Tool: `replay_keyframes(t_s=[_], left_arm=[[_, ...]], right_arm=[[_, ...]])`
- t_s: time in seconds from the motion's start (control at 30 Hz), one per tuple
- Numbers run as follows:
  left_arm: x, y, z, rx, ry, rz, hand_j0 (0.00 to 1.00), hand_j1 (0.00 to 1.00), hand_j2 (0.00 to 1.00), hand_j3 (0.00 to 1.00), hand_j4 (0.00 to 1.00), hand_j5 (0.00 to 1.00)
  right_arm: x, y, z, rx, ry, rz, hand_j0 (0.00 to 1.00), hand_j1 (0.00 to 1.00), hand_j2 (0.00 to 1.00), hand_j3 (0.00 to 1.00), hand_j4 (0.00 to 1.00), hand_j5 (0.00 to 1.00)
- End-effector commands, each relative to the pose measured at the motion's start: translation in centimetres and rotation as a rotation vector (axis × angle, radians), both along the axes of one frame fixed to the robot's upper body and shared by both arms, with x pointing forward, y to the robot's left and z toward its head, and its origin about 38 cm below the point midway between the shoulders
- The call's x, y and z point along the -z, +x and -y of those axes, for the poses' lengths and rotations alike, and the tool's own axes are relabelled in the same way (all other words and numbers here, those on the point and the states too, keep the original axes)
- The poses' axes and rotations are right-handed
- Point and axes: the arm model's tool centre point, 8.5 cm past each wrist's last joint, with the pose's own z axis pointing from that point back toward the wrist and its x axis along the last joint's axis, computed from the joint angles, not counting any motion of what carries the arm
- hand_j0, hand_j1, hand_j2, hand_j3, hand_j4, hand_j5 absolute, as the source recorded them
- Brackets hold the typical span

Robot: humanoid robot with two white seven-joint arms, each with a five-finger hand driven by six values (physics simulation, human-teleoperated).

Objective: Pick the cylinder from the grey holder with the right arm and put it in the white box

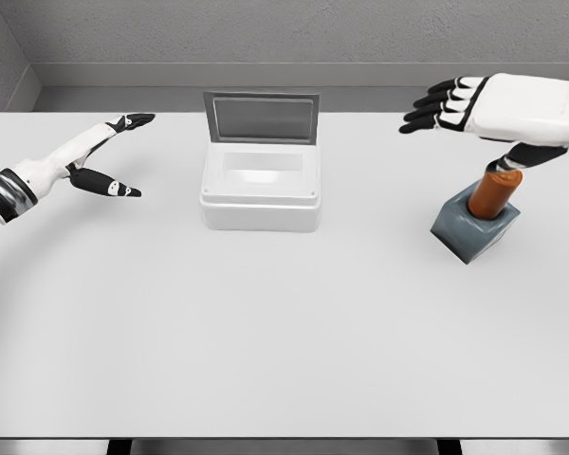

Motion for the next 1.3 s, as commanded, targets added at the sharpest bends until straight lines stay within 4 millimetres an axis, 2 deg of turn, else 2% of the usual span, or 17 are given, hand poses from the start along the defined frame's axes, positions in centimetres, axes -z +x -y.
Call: replay_keyframes(t_s=[0.0,0.07,0.13,0.2,0.37,0.47,0.57,0.67,0.87,0.97,1.03,1.27], left_arm=[[-0.1,0.0,-0.1,-0.004,-0.009,0.001,1.0,1.0,1.0,1.0,1.0,1.0],[-0.1,0.0,-0.1,-0.003,-0.007,0.0,1.0,1.0,1.0,1.0,1.0,1.0],[-0.1,0.0,-0.2,-0.004,-0.007,0.001,1.0,1.0,1.0,1.0,1.0,1.0],[-0.1,0.0,-0.1,-0.004,-0.008,-0.001,1.0,1.0,1.0,1.0,1.0,1.0],[0.1,-0.1,0.0,0.016,0.005,-0.016,1.0,1.0,1.0,1.0,1.0,1.0],[0.0,-0.1,-0.1,0.016,0.005,-0.017,1.0,1.0,1.0,1.0,1.0,1.0],[0.1,-0.2,-0.1,0.016,0.006,-0.017,1.0,1.0,1.0,1.0,1.0,1.0],[0.1,-0.2,-0.2,0.017,0.009,-0.019,1.0,1.0,1.0,1.0,1.0,1.0],[0.1,-0.2,-0.1,0.023,0.012,-0.025,1.0,1.0,1.0,1.0,1.0,1.0],[0.1,-0.2,-0.2,0.024,0.014,-0.025,1.0,1.0,1.0,1.0,1.0,1.0],[0.1,-0.2,-0.2,0.024,0.014,-0.025,1.0,1.0,1.0,1.0,1.0,1.0],[0.1,-0.2,-0.2,0.024,0.014,-0.025,1.0,1.0,1.0,1.0,1.0,1.0]], right_arm=[[0.5,0.0,-0.3,-0.006,0.002,-0.018,1.0,1.0,1.0,1.0,1.0,1.0],[1.2,-0.1,-0.2,-0.004,-0.009,-0.035,1.0,1.0,1.0,1.0,1.0,1.0],[0.9,0.1,0.4,0.013,-0.005,-0.026,1.0,1.0,1.0,1.0,1.0,1.0],[2.2,0.2,0.5,0.019,-0.02,-0.062,1.0,1.0,1.0,1.0,1.0,1.0],[2.8,-0.1,1.5,0.042,-0.028,-0.079,1.0,1.0,1.0,1.0,1.0,1.0],[3.7,-1.0,3.1,0.075,-0.052,-0.109,1.0,1.0,1.0,1.0,1.0,1.0],[3.4,-1.2,3.8,0.094,-0.02,-0.091,1.0,1.0,1.0,1.0,1.0,1.0],[2.6,-1.5,5.7,0.156,0.055,-0.09,1.0,1.0,1.0,1.0,1.0,1.0],[4.2,-1.7,5.4,0.155,0.088,-0.16,1.0,1.0,1.0,1.0,1.0,1.0],[5.0,-1.9,5.4,0.152,0.042,-0.195,1.0,1.0,1.0,1.0,1.0,1.0],[3.9,-1.7,5.4,0.149,0.027,-0.173,1.0,1.0,1.0,1.0,1.0,1.0],[4.2,-1.8,5.4,0.139,-0.041,-0.209,1.0,1.0,1.0,1.0,1.0,1.0]])
